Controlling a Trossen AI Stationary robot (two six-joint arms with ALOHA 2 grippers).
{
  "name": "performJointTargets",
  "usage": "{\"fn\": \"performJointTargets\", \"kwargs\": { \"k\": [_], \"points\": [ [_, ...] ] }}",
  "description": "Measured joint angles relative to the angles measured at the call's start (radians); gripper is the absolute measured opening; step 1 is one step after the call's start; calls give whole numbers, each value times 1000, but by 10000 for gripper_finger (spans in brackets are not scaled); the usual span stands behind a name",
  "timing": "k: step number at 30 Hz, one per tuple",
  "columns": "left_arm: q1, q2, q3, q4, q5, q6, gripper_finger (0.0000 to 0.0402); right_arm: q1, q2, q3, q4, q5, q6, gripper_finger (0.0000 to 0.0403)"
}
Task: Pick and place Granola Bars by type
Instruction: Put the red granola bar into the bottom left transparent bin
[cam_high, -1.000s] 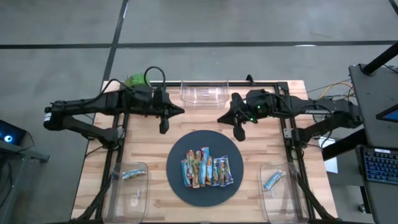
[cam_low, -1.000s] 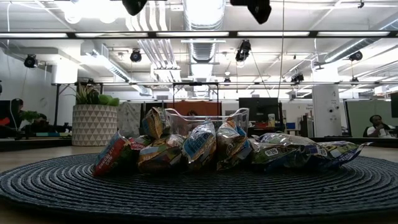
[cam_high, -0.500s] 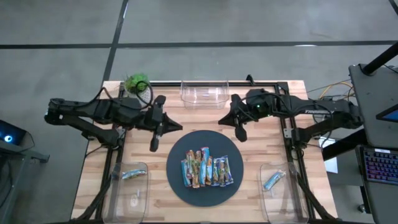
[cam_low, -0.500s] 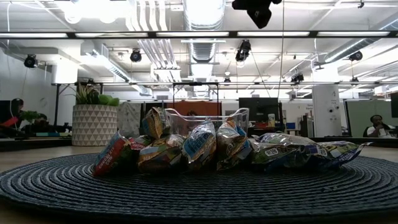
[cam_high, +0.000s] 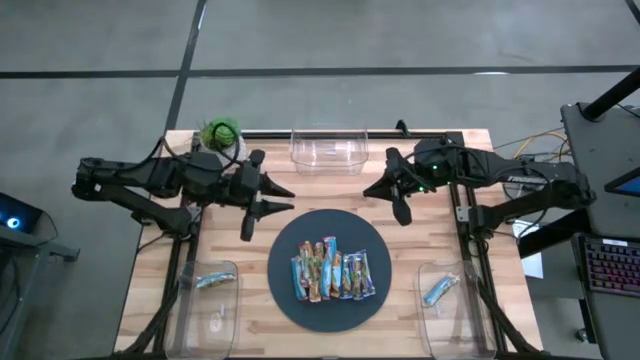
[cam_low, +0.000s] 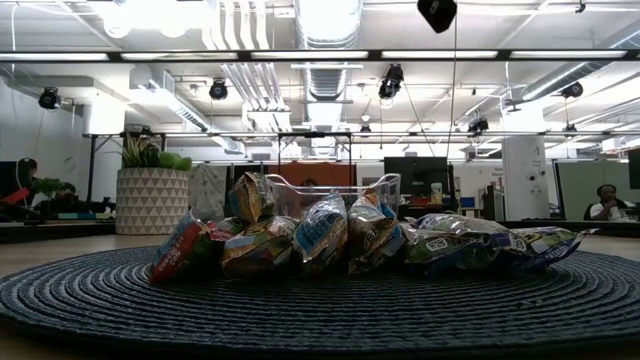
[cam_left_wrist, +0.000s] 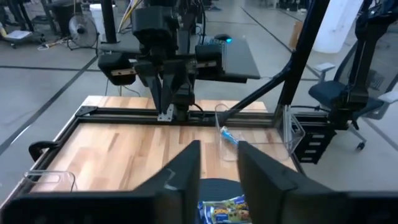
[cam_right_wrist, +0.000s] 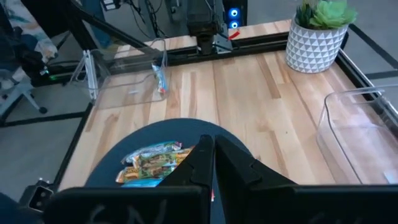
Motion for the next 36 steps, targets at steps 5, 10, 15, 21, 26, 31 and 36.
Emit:
{"fn": "performJointTargets", "kwargs": {
  "k": [5,10,15,21,26,31,36],
  "points": [
    [0,35,0,4,-8,28,168,0,-22,0,-11,2,28,8],
    [-8,71,0,3,9,48,196,0,-44,0,-20,2,54,8],
    [-33,113,0,-50,149,168,197,0,-62,0,-71,4,58,8],
    [-73,166,0,-191,172,265,197,0,-67,0,-101,4,105,8],
    [-83,196,7,-281,191,341,197,0,-66,0,-106,4,133,8],
    [-85,219,44,-341,196,432,197,0,-66,0,-110,4,144,8],
    [-85,258,110,-408,195,498,197,0,-66,0,-111,4,145,8]
  ]
}}
